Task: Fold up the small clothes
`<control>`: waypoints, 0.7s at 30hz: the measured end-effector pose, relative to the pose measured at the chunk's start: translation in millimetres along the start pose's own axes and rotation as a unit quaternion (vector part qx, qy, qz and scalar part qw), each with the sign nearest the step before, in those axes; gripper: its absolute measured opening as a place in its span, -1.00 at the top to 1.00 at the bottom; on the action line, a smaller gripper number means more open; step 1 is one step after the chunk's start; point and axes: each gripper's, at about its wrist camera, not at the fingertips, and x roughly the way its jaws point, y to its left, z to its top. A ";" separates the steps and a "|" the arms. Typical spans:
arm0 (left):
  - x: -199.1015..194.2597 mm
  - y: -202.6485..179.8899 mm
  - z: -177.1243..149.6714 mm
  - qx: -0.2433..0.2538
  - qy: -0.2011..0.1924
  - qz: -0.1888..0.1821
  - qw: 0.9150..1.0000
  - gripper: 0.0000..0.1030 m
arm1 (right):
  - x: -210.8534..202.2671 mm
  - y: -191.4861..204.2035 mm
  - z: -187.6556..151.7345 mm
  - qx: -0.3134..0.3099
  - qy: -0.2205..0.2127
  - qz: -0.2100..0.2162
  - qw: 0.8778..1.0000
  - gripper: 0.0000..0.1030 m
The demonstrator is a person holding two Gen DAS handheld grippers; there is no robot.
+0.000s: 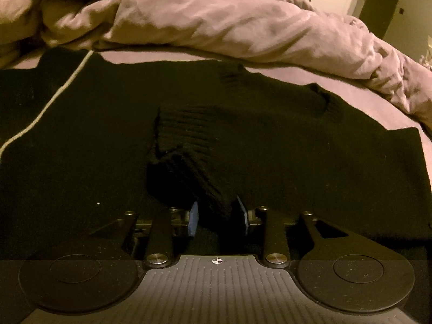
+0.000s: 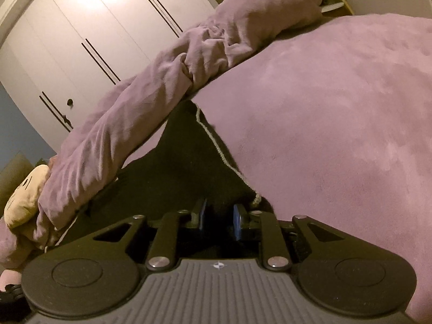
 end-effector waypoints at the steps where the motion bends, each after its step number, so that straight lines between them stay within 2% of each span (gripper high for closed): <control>1: 0.0 1.2 0.0 -0.003 0.001 -0.001 1.000 0.33 | 1.4 -0.6 1.5 0.001 0.000 0.000 1.000 0.64; 5: 0.7 1.4 -0.9 -0.004 0.000 0.000 1.000 0.32 | 5.5 5.3 -1.0 -0.031 -0.007 -0.027 0.999 0.78; 11: 3.6 -6.8 -3.9 0.030 -0.004 0.018 0.999 0.27 | 14.7 18.8 -6.8 -0.099 -0.008 -0.078 0.992 0.79; 16: -9.4 -3.7 -3.8 0.030 -0.004 0.023 0.999 0.18 | 6.3 28.9 -5.4 -0.123 0.005 -0.083 0.989 0.78; 19: -21.1 10.7 -6.4 0.025 -0.010 0.024 0.999 0.12 | -12.6 32.5 -7.5 -0.125 0.002 -0.082 0.989 0.75; 20: -25.4 16.2 -8.3 0.026 -0.013 0.031 0.999 0.12 | -18.9 34.8 -9.6 -0.128 -0.003 -0.090 0.988 0.59; 21: -28.4 20.7 -10.3 0.028 -0.012 0.038 0.999 0.11 | -26.3 37.3 -11.7 -0.134 -0.010 -0.096 0.986 0.56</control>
